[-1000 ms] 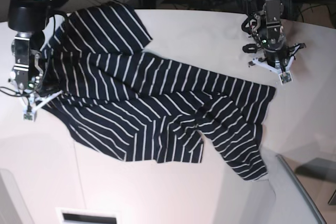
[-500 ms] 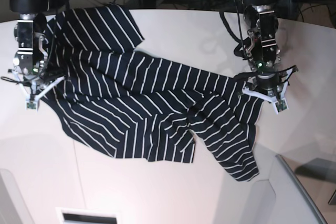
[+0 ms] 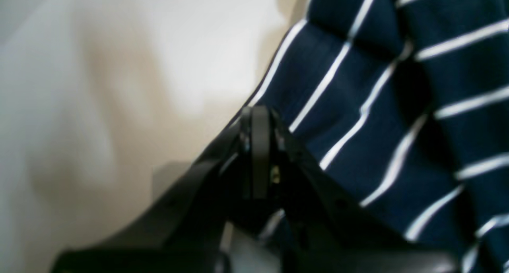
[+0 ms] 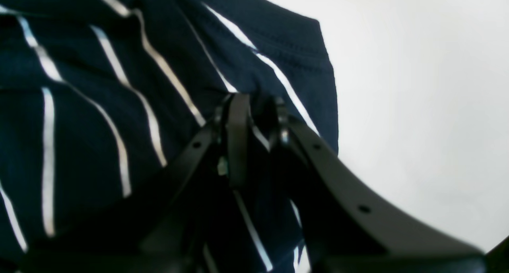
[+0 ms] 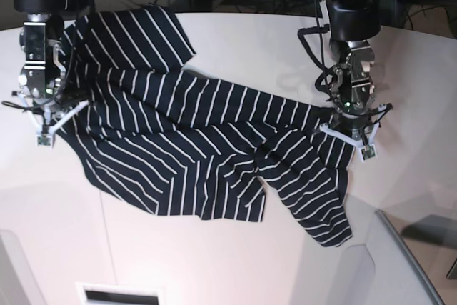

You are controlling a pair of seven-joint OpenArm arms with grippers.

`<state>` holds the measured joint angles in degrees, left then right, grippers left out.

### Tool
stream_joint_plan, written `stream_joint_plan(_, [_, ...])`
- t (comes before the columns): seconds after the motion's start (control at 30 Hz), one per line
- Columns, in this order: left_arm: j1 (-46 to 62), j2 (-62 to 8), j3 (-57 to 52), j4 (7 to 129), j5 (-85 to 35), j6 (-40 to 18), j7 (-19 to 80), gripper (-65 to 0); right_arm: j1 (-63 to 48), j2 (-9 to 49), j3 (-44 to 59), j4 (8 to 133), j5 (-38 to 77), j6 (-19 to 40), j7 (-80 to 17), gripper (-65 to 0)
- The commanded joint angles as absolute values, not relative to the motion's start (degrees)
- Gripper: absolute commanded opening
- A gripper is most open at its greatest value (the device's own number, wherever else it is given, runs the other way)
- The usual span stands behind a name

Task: Layout the t-shirt on the table in an organized manner, then fold the t-shirt properly
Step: 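Lower the shirt with the left gripper and pull it taut, then drag the shirt hem with the right gripper away from the left gripper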

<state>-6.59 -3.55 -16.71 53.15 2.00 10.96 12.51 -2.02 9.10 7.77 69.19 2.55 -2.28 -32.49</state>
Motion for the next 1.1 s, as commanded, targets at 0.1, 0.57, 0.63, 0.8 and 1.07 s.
stream_joint_plan(0.1, [0.6, -6.2, -17.0, 57.3, 1.3, 11.4, 17.3, -65.0, -1.9, 9.2, 8.0, 72.5, 3.0, -3.8, -34.0, -56.6])
stream_joint_plan(0.57, [10.7, -9.9, -17.6, 67.1, 1.2, 11.4, 17.3, -65.0, 1.3, 5.6, 15.9, 70.2, 2.9, -9.5, -34.0, -56.6])
stream_joint_plan(0.63, [10.2, -9.9, -17.6, 67.1, 1.2, 11.4, 17.5, -65.0, 1.4, 6.5, 16.0, 70.2, 2.9, -10.1, -33.9, -56.6])
stream_joint_plan(0.8, [10.2, -9.9, -17.6, 67.1, 1.2, 11.4, 17.4, -65.0, 2.1, 9.5, 16.0, 70.6, 2.9, -18.5, -34.1, -56.6])
stream_joint_plan(1.07, [10.2, -9.9, -17.6, 67.2, 1.2, 11.4, 17.4, -65.0, -3.9, 7.5, 15.5, 90.9, 2.9, -2.8, -34.1, -56.6])
